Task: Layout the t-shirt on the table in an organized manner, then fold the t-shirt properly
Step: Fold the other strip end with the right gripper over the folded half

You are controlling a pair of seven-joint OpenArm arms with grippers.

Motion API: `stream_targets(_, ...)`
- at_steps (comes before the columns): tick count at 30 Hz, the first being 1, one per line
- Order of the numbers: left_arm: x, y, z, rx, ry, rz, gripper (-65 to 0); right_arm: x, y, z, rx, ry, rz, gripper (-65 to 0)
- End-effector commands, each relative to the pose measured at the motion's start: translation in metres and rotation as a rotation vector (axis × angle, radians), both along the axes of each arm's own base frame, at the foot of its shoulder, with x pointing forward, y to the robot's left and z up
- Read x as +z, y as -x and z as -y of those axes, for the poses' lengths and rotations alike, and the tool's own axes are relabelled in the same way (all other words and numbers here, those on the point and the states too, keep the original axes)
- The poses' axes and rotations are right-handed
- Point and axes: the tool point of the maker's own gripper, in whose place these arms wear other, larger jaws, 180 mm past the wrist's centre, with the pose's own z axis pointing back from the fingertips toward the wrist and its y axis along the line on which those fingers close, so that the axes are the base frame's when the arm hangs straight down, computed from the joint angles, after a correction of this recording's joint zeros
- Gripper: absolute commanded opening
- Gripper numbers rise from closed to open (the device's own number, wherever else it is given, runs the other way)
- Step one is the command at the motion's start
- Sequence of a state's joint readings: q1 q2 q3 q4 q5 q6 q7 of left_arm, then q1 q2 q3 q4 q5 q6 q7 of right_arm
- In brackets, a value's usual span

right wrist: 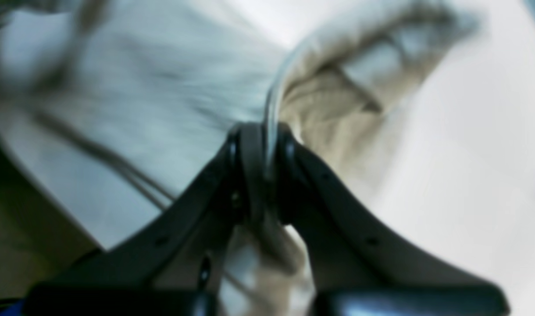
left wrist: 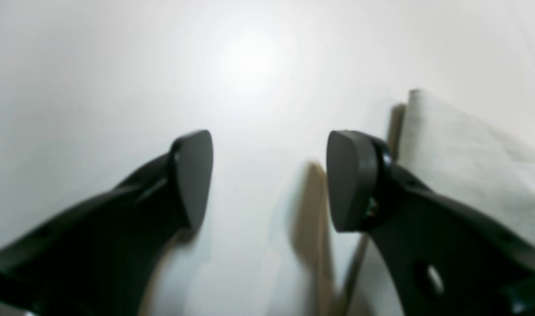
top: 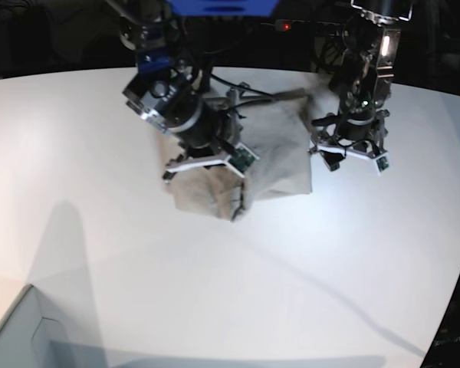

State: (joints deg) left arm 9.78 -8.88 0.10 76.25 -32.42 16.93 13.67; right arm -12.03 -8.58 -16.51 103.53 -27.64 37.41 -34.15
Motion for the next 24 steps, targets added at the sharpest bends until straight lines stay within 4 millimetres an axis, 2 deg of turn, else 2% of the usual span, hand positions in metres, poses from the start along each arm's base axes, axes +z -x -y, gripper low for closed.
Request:
stream_targets(1, 0.002, -0.001, 0.0, -0.003, 0.006, -0.002, -25.1, 0.012, -0.012, -0.011, -0.008, -0.043, 0.045, -65.0)
stream_targets(5, 0.001, 0.002, -0.002, -0.004, 0.001, -0.006, -25.1, 0.002, -0.022, -0.031, 0.019, -0.038, 0.037, -65.0)
stream_targets(9, 0.0, 0.002, -0.002, -0.004, 0.0, -0.009, -25.1, 0.001, -0.024, -0.056, 0.091, -0.03, 0.043, -65.0)
stream_targets(15, 0.0, 0.002, -0.001, -0.009, -0.005, -0.009, -25.1, 0.017, -0.015, -0.094, 0.216, -0.04, 0.095, -65.0)
stream_targets(20, 0.0, 0.002, -0.003, -0.01, -0.009, -0.009, -25.1, 0.016, -0.009, -0.112, 0.288, -0.032, 0.104, -65.0)
stream_targets(24, 0.001, 0.002, -0.004, -0.009, -0.008, -0.006, -25.1, 0.0, -0.012, -0.116, 0.321, 0.008, 0.079, -65.0)
